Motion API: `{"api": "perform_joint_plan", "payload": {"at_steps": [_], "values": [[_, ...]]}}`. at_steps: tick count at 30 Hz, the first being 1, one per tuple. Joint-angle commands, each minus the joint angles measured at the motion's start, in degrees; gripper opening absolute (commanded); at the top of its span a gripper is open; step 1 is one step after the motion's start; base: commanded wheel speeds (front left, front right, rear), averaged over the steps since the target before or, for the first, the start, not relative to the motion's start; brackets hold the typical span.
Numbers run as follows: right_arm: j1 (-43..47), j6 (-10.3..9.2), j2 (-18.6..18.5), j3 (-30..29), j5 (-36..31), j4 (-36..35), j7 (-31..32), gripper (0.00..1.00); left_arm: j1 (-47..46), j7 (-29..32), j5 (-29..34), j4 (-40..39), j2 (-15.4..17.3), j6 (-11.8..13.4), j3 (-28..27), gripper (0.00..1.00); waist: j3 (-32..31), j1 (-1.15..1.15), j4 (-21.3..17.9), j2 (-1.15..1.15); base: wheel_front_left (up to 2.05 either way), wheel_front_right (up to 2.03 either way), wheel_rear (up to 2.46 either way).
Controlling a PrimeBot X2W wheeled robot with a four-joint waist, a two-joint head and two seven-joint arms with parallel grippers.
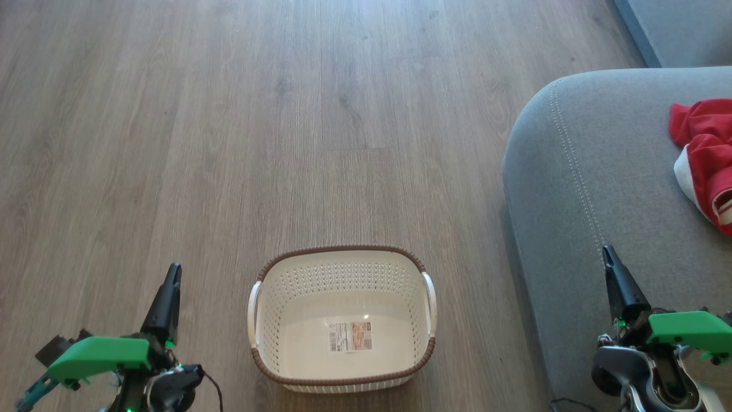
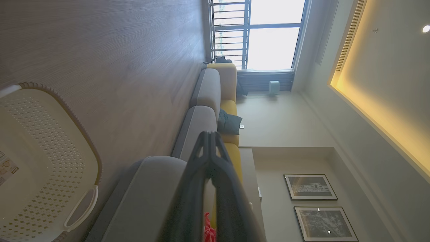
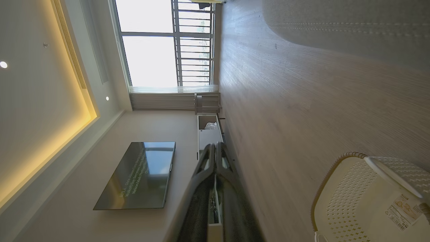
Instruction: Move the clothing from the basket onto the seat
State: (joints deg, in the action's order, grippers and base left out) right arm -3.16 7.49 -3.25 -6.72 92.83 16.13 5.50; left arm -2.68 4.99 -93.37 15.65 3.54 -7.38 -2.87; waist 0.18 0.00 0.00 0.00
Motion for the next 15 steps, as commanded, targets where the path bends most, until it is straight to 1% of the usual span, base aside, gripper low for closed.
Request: {"api": "perform_joint_plan", "payload": {"at_steps": [1,15], "values": [[-2.94,0.0,-0.3,1.1,0.09,-2.16,0.26,0.0,-3.37,0.24,-0.09,-1.67,0.47,-0.11,-2.09,0.0,0.0,0.0,0.0,0.0,0.0,0.0,0.0],[-2.96,0.0,-0.18,0.93,-0.05,-2.15,0.4,0.0,-3.39,0.45,0.12,-1.66,0.28,-0.11,-2.35,0.0,0.0,0.0,0.0,0.0,0.0,0.0,0.0]]}}
